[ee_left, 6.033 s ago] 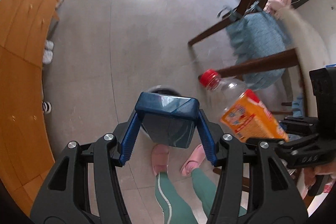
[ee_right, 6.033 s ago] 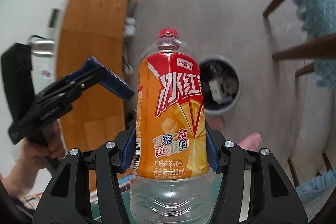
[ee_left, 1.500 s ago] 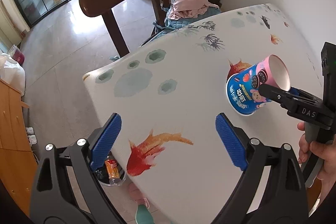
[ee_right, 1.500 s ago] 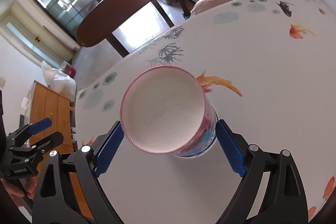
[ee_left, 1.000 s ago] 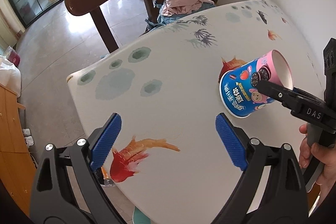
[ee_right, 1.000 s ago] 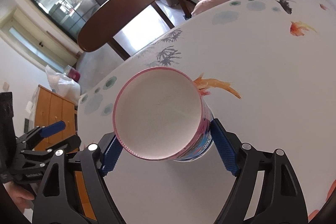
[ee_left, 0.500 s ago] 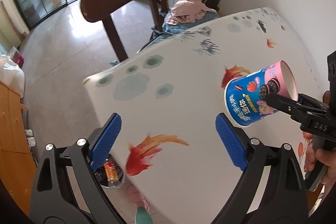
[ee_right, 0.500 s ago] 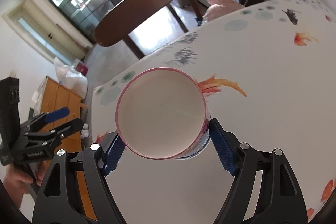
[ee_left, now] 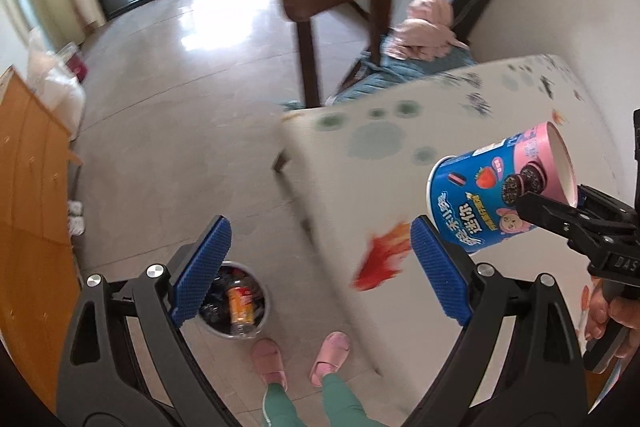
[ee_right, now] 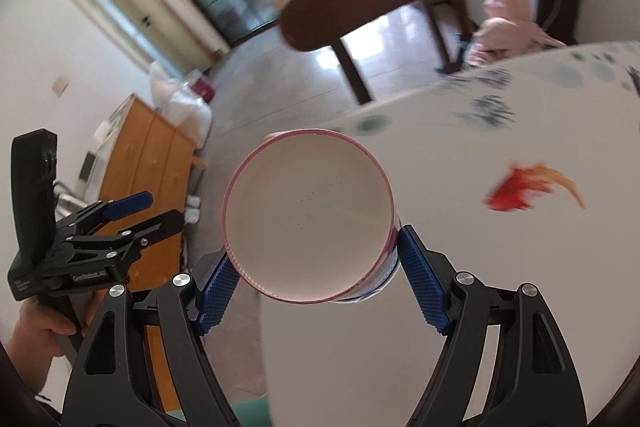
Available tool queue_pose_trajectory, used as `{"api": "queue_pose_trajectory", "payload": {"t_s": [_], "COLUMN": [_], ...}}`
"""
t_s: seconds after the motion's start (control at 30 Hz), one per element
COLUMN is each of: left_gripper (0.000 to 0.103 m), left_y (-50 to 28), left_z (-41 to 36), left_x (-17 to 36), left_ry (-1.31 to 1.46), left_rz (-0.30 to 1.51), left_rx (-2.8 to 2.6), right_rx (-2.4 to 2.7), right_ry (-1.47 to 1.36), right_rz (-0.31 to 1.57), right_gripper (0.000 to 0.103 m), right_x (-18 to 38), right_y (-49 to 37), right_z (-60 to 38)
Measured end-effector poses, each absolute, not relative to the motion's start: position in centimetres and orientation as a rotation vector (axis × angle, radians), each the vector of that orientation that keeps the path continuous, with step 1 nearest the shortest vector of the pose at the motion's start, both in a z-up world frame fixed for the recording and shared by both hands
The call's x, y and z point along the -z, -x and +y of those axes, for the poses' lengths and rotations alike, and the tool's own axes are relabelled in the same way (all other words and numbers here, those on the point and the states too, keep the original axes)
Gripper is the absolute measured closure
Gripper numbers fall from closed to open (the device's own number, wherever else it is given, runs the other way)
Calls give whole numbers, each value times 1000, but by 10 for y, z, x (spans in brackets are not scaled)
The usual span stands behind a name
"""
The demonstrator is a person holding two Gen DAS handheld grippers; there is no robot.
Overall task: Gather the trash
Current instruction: 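Carry the paper cup in the right tool over the trash bin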
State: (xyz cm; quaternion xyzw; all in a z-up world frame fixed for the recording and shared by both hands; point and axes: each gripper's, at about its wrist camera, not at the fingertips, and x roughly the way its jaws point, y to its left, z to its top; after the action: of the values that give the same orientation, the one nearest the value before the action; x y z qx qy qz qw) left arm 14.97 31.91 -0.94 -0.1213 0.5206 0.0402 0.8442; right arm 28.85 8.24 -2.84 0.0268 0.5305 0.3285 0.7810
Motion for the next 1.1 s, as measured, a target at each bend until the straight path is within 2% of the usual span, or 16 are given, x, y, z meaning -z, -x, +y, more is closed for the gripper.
{"api": "queue_pose_trajectory", "payload": {"t_s": [0.3, 0.67, 0.87, 1.1], "left_gripper": [14, 14, 14, 14], "left_y": [-98, -29, -4, 10], "left_z": [415, 510, 543, 568], "left_x": [20, 61, 98, 168], "left_ry": [364, 491, 546, 598], "left_rz": [1094, 1139, 1186, 1252], "left_rx": [-269, -427, -457, -433], "right_rx": [-887, -1033, -1031, -993], "right_ry": [37, 141, 157, 183], "right_rz": [1185, 1294, 1392, 1540], "right_gripper": [27, 27, 27, 27], "right_x": [33, 70, 115, 203], "right_y": [-267, -221, -204, -184], "right_z": [194, 314, 355, 386]}}
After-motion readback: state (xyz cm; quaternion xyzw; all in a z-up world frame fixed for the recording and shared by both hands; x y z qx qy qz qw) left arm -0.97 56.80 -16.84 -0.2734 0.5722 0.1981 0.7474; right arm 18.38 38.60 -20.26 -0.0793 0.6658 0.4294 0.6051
